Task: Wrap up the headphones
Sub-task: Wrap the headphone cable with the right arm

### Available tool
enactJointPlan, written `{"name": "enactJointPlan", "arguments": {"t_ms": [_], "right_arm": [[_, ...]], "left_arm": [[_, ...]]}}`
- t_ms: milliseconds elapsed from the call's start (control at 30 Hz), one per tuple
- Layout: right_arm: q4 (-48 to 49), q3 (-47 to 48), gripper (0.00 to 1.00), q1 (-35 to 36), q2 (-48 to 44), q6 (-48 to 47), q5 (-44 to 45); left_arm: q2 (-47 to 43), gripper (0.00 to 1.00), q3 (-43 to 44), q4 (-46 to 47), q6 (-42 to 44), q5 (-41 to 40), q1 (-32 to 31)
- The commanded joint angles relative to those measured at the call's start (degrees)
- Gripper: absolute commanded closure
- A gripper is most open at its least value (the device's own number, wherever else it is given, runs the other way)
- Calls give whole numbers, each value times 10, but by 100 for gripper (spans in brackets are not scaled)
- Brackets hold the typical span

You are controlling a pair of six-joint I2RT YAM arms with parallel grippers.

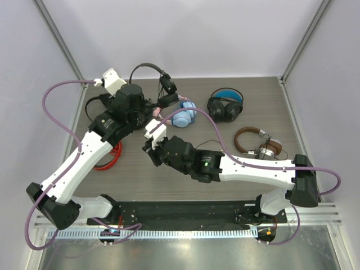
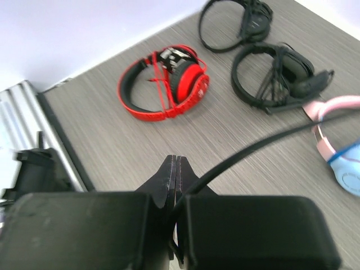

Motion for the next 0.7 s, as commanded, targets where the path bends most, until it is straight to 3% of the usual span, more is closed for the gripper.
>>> {"name": "enactJointPlan", "arguments": {"t_ms": [0,333,667], "right_arm": [[-51,47,99,13,-13,-19,-38],[-75,83,99,24,-37,-54,-19],[-155,140,99,25,-66,-243,68]], "left_arm": [[12,100,6,24,-20,-38,-4],[32,100,-9,14,-23,-35,-7],[25,100,-31,12,-15,-13,-7]]}}
